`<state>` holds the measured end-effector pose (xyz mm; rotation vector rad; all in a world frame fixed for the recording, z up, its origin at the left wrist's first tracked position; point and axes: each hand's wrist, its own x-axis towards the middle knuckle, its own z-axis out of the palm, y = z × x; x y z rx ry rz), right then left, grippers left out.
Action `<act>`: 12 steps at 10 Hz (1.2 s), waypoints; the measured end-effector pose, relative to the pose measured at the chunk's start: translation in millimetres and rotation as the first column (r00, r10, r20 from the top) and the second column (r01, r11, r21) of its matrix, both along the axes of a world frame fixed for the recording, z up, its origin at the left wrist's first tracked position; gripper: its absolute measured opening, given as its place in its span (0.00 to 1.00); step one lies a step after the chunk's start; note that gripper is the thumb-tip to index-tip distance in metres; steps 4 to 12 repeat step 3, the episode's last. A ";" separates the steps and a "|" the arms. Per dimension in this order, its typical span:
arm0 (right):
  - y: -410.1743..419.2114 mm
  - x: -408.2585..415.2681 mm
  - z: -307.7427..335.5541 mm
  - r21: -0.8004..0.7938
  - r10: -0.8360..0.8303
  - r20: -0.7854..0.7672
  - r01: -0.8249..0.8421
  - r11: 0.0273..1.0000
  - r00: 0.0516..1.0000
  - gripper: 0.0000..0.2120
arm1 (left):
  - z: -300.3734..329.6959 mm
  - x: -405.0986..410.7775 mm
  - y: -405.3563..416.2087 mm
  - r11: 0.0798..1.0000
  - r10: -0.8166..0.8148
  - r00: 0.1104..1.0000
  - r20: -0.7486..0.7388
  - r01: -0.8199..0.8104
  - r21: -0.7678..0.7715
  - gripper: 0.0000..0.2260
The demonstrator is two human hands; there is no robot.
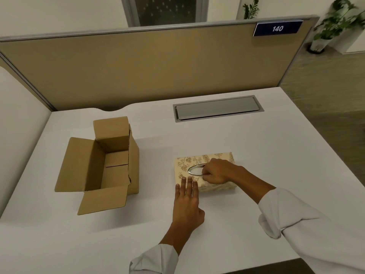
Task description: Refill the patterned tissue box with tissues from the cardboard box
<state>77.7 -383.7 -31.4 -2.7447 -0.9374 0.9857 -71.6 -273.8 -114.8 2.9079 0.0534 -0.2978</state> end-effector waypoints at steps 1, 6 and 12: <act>-9.9 -0.3 15.0 0.082 -0.031 0.126 0.021 0.996 0.992 0.13 | 12.3 3.9 3.2 0.999 -0.014 0.996 -0.091 0.017 0.028 0.39; -30.0 27.0 43.5 0.193 -0.093 0.318 0.032 0.981 0.943 0.15 | 65.3 37.3 27.8 0.995 -0.033 0.998 -0.056 0.028 -0.094 0.26; -30.0 27.0 43.5 0.193 -0.093 0.318 0.032 0.981 0.943 0.15 | 65.3 37.3 27.8 0.995 -0.033 0.998 -0.056 0.028 -0.094 0.26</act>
